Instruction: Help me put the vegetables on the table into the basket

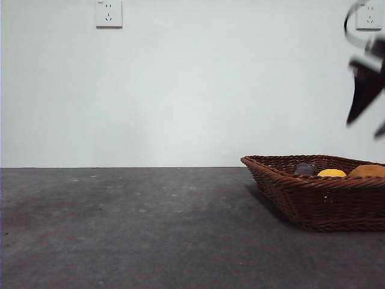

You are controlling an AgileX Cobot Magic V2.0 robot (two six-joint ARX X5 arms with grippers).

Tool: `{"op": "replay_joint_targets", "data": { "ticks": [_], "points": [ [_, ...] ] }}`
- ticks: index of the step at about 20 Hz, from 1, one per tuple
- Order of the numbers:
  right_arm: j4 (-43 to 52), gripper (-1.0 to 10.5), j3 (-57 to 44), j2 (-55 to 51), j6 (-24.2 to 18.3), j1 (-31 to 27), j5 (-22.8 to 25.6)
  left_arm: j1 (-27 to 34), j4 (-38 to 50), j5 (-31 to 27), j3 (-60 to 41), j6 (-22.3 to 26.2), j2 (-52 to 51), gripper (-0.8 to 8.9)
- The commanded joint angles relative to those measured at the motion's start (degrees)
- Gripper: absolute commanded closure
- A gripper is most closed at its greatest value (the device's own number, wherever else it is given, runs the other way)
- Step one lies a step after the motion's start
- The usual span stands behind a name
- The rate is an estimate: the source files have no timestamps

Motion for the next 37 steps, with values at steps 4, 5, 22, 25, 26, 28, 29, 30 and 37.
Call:
{"op": "replay_joint_targets", "data": {
  "ticks": [4, 5, 22, 25, 26, 28, 29, 30, 37],
  "points": [
    [-17.8, 8.1, 3.4, -17.2, -2.6, 1.8, -0.5, 0.1, 0.2, 0.0, -0.5, 1.6, -0.4, 8.21],
    [-19.8, 8.4, 3.4, -19.9, -3.2, 2.3, -0.5, 0.1, 0.2, 0.2, -0.5, 2.0, -0.4, 8.21],
    [-37.6, 9.5, 3.4, -41.4, -4.7, 5.5, -0.5, 0.1, 0.1, 0.4, -0.5, 3.2, -0.3, 8.18],
    [-37.6, 9.5, 3.4, -40.9, -4.7, 5.5, 0.0, 0.1, 0.1, 0.4, -0.5, 3.2, -0.3, 8.18],
    [-37.6, 9.5, 3.4, -40.9, -4.8, 5.5, 0.1, 0.1, 0.1, 0.4, -0.5, 3.2, -0.2, 8.18],
    [-37.6, 9.5, 3.4, -40.2, -4.8, 5.5, 0.2, 0.1, 0.1, 0.4, -0.5, 3.2, -0.1, 8.18],
    [-37.6, 9.5, 3.4, -39.7, -4.8, 5.5, 0.2, 0.1, 0.2, 0.4, -0.5, 3.2, 0.2, 8.18],
    [-37.6, 9.5, 3.4, -39.1, -4.8, 5.5, 0.2, 0.1, 0.2, 0.4, -0.5, 3.2, 0.3, 8.18],
    [-37.6, 9.5, 3.4, -33.5, -4.8, 5.5, 0.2, 0.1, 0.1, 0.4, -0.5, 3.2, 2.0, 8.18]
  ]
}}
